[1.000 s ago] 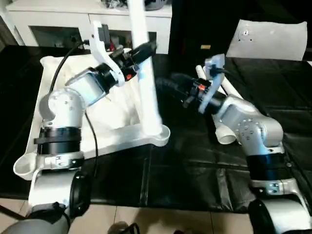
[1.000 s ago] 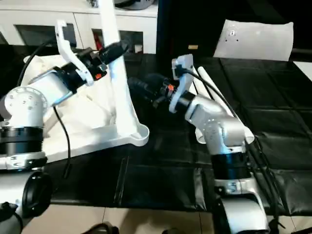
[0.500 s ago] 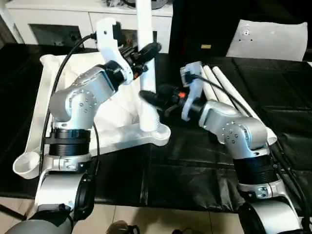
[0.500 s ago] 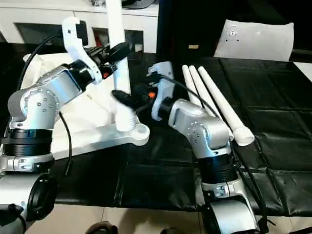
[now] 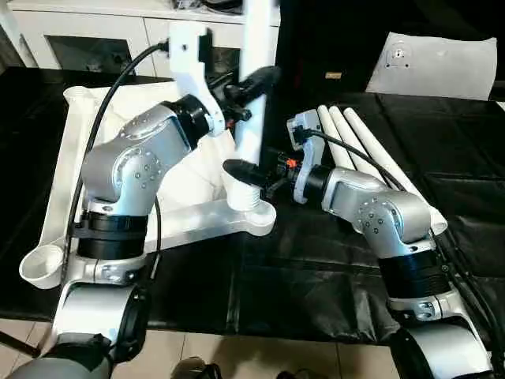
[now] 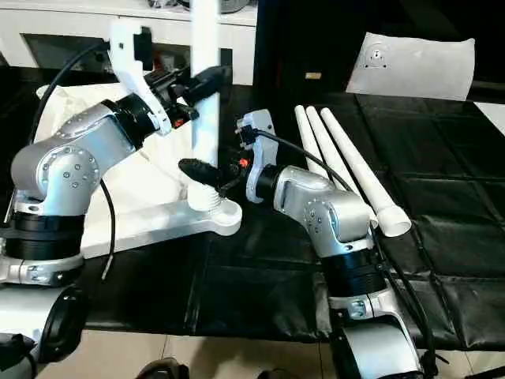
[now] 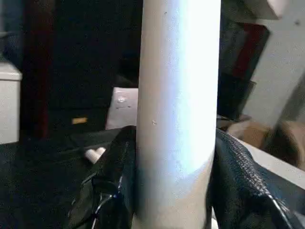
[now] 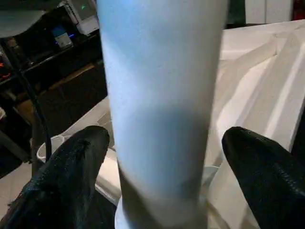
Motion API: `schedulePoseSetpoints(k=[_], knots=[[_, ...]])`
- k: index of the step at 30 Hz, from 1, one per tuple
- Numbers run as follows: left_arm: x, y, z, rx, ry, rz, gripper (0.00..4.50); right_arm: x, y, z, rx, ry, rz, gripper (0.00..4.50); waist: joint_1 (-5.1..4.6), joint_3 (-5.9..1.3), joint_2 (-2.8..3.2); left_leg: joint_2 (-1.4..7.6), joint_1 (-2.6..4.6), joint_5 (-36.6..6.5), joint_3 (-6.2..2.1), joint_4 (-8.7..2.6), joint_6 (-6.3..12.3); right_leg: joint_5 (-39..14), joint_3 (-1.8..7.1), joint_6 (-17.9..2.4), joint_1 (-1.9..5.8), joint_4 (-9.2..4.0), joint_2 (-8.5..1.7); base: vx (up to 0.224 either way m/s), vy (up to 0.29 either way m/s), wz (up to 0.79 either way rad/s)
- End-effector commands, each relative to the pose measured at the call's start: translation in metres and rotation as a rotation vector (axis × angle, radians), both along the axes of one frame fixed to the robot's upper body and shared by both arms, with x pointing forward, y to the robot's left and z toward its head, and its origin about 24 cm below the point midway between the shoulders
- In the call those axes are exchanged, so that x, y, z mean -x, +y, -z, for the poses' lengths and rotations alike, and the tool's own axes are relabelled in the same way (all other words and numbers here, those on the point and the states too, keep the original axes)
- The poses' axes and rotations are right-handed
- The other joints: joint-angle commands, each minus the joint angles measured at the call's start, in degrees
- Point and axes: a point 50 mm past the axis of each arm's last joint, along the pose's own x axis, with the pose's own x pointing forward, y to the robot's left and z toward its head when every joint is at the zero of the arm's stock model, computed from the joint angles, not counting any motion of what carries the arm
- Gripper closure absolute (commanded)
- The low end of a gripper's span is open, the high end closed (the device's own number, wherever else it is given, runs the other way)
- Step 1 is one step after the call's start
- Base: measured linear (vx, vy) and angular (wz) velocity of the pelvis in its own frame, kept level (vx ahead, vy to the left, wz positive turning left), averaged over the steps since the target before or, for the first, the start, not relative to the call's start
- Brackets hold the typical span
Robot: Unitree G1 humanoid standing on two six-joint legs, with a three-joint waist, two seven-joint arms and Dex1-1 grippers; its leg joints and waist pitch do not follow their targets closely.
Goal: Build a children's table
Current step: Pick table leg
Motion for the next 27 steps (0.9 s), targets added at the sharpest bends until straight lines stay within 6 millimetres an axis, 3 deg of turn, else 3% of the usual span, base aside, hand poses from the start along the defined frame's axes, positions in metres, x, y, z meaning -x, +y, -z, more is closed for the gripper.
schedulePoseSetpoints(k=[1, 2, 6, 13, 17, 19, 21, 27], knots=[[0.0041, -0.0046, -0.0014, -0.033, -0.020, 0.035, 2.72, -0.0001, -0.0014, 0.0030, 0.016, 0.012, -0.015, 0.42, -0.18, -4.72, -0.41, 2.66, 0.35, -3.3, -0.41, -3.89, -1.18, -10.9, 3.27, -6.7, 3.56, -4.23, -6.15, 0.000, 0.000, 0.00], [0.0047, -0.0057, -0.0017, -0.033, -0.021, 0.044, 2.73, 0.0002, -0.0012, 0.0037, 0.021, 0.011, -0.020, 0.59, -0.10, -4.74, -0.13, 2.62, 0.35, -3.2, -0.44, -3.86, -1.17, -10.8, 3.26, -6.8, 3.55, -4.21, -6.19, 0.000, 0.000, 0.00], [0.0068, -0.0076, -0.0025, -0.041, -0.027, 0.069, 2.73, 0.0015, -0.0003, 0.0043, 0.012, 0.014, -0.030, 0.92, -0.19, -4.74, -0.31, 2.65, 0.37, -3.4, -0.44, -3.88, -1.24, -10.6, 3.25, -6.9, 3.59, -4.23, -6.16, 0.000, 0.000, 0.00], [0.0080, -0.0071, -0.0030, -0.062, -0.037, 0.093, 2.73, 0.0017, -0.0002, 0.0040, 0.001, 0.010, -0.032, 1.43, -0.17, -4.75, 0.08, 2.65, 0.38, -3.8, -0.49, -3.87, -1.46, -10.2, 3.25, -7.3, 3.61, -4.21, -6.14, 0.000, 0.000, 0.00], [0.0101, -0.0095, -0.0040, -0.080, -0.047, 0.121, 2.73, 0.0022, -0.0002, 0.0039, -0.003, 0.009, -0.037, 1.86, -0.19, -4.76, 0.04, 2.68, 0.45, -4.0, -0.47, -3.89, -1.58, -10.6, 3.25, -7.2, 3.56, -4.27, -6.10, 0.000, 0.000, 0.00], [0.0108, -0.0098, -0.0048, -0.083, -0.051, 0.126, 2.73, 0.0029, 0.0003, 0.0035, -0.007, 0.007, -0.043, 1.86, -0.14, -4.81, 0.08, 2.68, 0.40, -3.6, -0.51, -3.86, -1.54, -9.8, 3.26, -7.4, 3.62, -4.10, -6.10, 0.000, 0.000, 0.00], [0.0112, -0.0102, -0.0056, -0.081, -0.052, 0.132, 2.73, 0.0031, 0.0007, 0.0033, -0.010, 0.007, -0.046, 2.24, -0.17, -4.80, 0.06, 2.67, 0.36, -3.5, -0.51, -3.87, -1.52, -9.3, 3.23, -7.6, 3.65, -4.10, -6.08, 0.000, 0.000, 0.00], [0.0118, -0.0106, -0.0069, -0.066, -0.047, 0.140, 2.73, 0.0032, 0.0019, 0.0028, -0.020, -0.001, -0.049, 2.56, -0.20, -4.77, 0.16, 2.67, 0.40, -3.9, -0.49, -3.86, -1.61, -9.7, 3.23, -7.7, 3.62, -4.17, -6.08, 0.000, 0.000, 0.00]])
